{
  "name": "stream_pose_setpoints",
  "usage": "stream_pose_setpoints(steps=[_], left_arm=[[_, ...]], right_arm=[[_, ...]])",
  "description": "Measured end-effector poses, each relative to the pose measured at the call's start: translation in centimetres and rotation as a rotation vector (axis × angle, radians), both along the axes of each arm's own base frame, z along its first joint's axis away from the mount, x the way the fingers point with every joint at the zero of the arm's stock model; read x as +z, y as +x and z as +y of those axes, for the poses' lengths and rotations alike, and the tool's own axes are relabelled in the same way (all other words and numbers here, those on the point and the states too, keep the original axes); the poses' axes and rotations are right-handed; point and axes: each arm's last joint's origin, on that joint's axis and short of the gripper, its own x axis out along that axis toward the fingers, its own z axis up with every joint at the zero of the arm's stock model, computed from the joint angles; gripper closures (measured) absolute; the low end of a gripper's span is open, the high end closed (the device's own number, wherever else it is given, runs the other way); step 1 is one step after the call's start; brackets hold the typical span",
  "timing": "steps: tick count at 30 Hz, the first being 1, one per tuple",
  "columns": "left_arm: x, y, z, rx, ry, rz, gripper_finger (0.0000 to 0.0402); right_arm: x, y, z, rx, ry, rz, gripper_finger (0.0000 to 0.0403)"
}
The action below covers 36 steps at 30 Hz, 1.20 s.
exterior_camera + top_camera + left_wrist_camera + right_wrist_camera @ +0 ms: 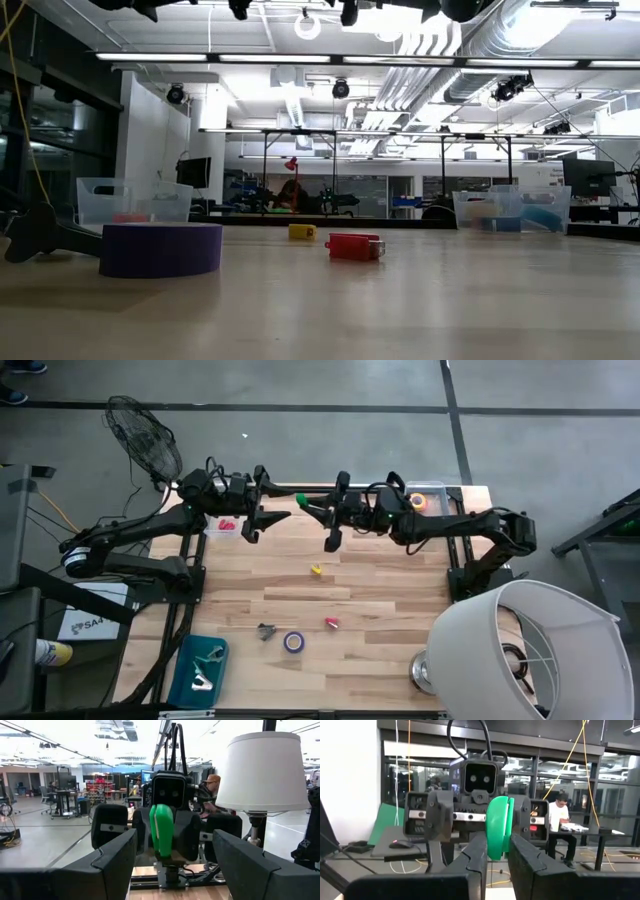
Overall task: Pick and place Stapler, Stapler remover, tape
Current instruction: Put the green stapler into the left transparent bin
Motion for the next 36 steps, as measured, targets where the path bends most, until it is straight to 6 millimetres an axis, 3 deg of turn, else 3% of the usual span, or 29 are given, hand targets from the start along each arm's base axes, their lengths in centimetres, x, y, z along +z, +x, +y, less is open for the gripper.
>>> stream_pose_setpoints(steps=[26,36], left_arm=[[-0.5,1.6,0.8,-0.015,-0.022,-0.051,0.0145],[-1.3,3.0,1.5,-0.018,-0.050,-0.048,0.0145]], right_arm=[[-0.4,0.2,-0.2,-0.003,0.015,0.021,0.0359],[-0.4,0.2,-0.3,-0.005,0.015,0.023,0.0359]])
